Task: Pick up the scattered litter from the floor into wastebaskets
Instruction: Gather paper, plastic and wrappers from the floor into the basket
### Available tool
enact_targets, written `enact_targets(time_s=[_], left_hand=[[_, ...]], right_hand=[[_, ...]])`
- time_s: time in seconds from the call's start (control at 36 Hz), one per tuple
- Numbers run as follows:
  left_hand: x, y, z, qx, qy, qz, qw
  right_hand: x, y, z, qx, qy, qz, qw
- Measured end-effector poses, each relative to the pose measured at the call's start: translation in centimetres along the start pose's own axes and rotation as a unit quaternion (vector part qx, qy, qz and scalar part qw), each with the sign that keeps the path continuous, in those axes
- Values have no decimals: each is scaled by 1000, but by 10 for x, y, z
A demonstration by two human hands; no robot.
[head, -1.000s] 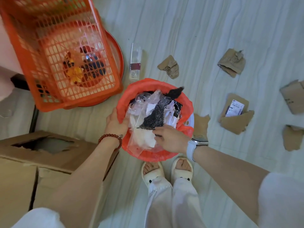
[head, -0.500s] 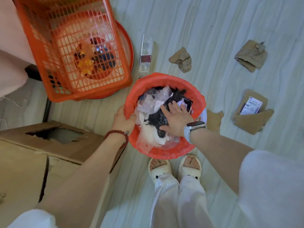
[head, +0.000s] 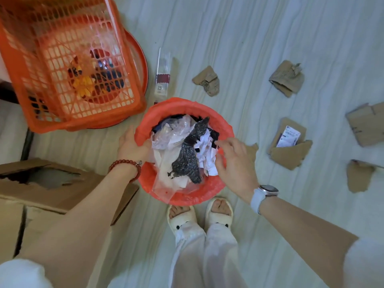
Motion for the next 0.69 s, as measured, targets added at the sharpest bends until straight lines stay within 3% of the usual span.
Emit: enact_targets(time_s=[0.06,0.14,0.28,0.42,0.69], left_hand=[[4,4,7,0,-15,6,1000],[15,-8,12,25,-13,-6,1000],[-18,6,9,68,21,-12,997],[-81,44,3,152,52,27,987],[-250,156,3,227,47,116,966]], right_hand=[[3,38,1,21,-2,97,995],[5,86,31,72,-89,224,968],[-8,69,13,111,-41,198,973],[-62,65,-12,192,-42,258,946],[-197,45,-168,231,25,298,926]])
Point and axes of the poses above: each hand's wrist, its own x-axis towards the middle knuckle, its own z-axis out of the palm, y = z × x, the point moved 10 cm from there along x, towards the middle knuckle, and after that the axes turned 12 degrees about -y, right-handed, at the moved point
